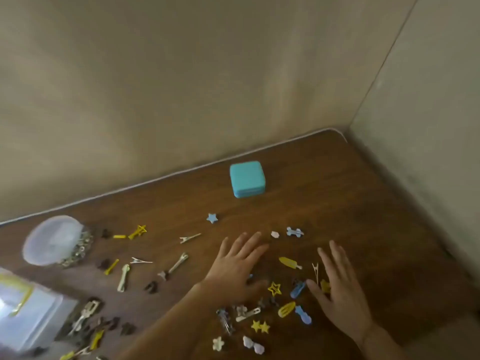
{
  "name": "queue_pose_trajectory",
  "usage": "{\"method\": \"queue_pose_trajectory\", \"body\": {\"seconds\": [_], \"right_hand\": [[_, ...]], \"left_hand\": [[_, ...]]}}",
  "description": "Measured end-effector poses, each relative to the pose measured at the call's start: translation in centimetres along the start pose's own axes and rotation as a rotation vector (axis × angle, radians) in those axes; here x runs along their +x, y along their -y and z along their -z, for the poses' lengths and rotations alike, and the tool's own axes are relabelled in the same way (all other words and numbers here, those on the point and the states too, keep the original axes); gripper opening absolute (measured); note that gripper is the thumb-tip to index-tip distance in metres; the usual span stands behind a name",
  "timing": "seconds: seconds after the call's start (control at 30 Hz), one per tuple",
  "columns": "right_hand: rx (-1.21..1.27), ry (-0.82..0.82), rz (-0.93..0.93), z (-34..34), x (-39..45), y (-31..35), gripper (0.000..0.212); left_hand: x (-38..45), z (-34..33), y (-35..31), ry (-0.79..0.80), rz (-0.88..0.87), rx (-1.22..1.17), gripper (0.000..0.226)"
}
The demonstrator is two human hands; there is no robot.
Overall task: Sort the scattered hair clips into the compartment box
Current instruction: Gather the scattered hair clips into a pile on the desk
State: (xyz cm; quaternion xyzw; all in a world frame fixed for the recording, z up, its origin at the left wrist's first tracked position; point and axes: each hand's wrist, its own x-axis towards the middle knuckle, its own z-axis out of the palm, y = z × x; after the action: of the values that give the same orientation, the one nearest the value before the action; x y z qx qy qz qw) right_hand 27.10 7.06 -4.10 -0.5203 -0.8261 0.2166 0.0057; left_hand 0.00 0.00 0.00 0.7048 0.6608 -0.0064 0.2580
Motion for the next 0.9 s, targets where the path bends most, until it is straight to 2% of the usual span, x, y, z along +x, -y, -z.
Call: {"method": "queue_pose_trajectory", "body": {"seconds": [0.2,0.3,0.47,0.7,0.8,0.9], "right_hand": [[-0.171,0.031,0.154,-1.9,2.3,0.2,0.079],[-0.153,0.094,0.264,-2.0,2.4,1.5,0.076],[-0.120,0.163,0.405,-4.2,0.4,5.6,0.071],[-0.105,0.199,0.457,-7.7,-2.3,10.6,0.063],[-0.054,0.182,0.484,-7.2,-2.2,10.6,0.063],[0.019,0.093,0.391,-4.8,0.4,8.7,0.064]], "left_hand": [[0.6,-4.9,-1.3,-0.089,0.056,0.120,0.087],[-0.6,-6.4,-0.9,-0.181,0.037,0.147,0.085],[-4.2,-7.9,-0.1,-0.225,0.016,0.114,0.076],[-8.9,-9.6,2.4,-0.354,-0.017,0.010,0.063],[-9.3,-9.4,2.6,-0.413,-0.045,-0.013,0.057],[-6.5,-7.5,1.6,-0.394,-0.036,-0.023,0.057]]}}
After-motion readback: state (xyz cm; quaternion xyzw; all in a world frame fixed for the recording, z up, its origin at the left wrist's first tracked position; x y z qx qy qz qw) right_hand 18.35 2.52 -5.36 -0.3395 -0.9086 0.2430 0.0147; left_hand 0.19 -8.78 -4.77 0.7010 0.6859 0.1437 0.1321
